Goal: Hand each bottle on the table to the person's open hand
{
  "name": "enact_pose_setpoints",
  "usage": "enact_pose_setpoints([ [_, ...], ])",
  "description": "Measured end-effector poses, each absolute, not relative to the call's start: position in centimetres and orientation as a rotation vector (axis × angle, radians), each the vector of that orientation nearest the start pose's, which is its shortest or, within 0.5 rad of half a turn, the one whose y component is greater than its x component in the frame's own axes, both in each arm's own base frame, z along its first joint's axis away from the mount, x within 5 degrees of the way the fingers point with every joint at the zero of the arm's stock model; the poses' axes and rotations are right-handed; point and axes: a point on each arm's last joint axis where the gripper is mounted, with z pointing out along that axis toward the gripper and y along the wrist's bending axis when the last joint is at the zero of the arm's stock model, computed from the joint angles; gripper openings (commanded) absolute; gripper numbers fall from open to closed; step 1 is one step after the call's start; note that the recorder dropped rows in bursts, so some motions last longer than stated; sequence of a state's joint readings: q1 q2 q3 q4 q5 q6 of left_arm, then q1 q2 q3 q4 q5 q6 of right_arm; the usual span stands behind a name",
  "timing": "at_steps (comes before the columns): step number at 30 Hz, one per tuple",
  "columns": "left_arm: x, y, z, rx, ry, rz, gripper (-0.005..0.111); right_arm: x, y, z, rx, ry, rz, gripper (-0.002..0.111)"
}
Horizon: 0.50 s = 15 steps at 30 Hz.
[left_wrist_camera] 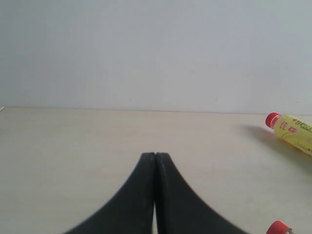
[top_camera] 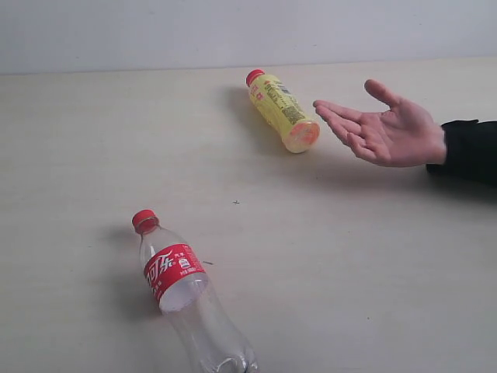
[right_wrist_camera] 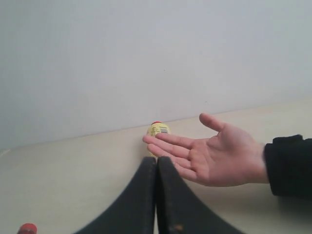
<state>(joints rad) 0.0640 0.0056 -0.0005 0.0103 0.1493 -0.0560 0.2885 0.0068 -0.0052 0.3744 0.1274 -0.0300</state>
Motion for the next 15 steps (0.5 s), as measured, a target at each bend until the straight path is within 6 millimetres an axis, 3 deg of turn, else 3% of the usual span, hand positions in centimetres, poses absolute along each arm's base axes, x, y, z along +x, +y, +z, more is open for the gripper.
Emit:
enact_pose_setpoints([
  [15, 5.66, 0.38, 19.95, -0.091, 1.635, 0.015, 0.001, 5.29, 2.08, 20.34, 0.043, 1.637, 0.568, 0.0],
])
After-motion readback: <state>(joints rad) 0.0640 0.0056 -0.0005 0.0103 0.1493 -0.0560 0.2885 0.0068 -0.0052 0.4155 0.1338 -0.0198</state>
